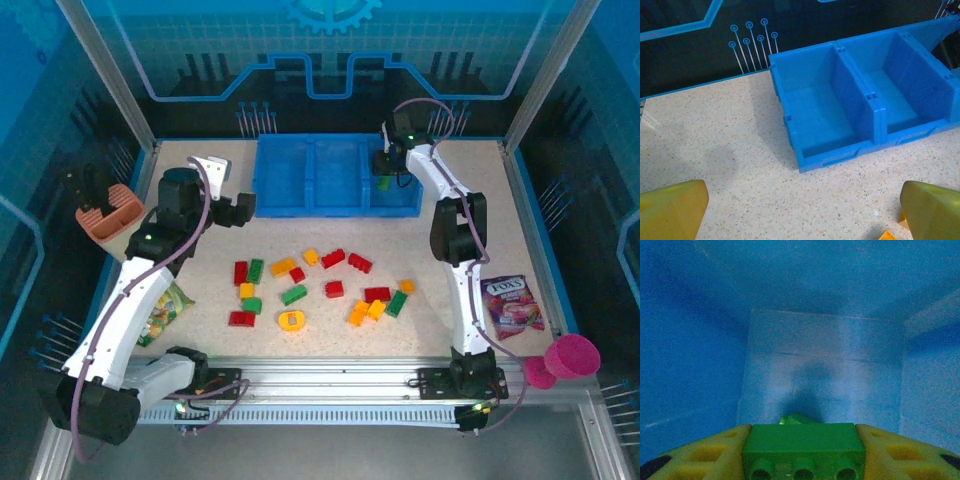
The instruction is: Sort the legos into containers by color
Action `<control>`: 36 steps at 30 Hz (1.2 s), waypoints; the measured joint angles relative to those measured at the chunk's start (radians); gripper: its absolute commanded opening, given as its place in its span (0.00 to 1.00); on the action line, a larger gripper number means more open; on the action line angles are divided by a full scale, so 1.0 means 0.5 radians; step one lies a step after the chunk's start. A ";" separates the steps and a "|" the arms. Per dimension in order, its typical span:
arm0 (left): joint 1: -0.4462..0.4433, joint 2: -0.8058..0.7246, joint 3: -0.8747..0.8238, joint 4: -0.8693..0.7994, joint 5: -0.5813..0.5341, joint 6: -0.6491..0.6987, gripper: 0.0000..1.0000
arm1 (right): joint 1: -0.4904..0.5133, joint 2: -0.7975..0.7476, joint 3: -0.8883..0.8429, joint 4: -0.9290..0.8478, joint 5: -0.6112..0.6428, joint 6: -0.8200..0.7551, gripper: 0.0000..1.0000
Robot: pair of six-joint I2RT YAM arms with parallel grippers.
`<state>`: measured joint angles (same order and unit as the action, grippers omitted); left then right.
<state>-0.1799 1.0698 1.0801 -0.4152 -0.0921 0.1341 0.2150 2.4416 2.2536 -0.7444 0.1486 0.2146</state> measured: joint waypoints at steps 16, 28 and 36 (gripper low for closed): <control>0.000 -0.088 0.011 -0.014 0.007 0.008 0.99 | 0.030 -0.506 -0.579 0.078 0.040 0.011 0.65; -0.002 -0.245 0.011 -0.014 -0.014 0.098 0.99 | 0.321 -1.863 -2.040 0.066 0.174 0.273 0.66; -0.004 -0.299 0.011 -0.012 -0.015 0.104 0.99 | 0.541 -2.400 -2.662 -0.175 0.212 0.830 0.65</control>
<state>-0.1818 0.9203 1.0855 -0.4213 -0.0998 0.1860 0.4854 1.2415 0.9226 -0.8318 0.2546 0.6296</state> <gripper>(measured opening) 0.994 0.656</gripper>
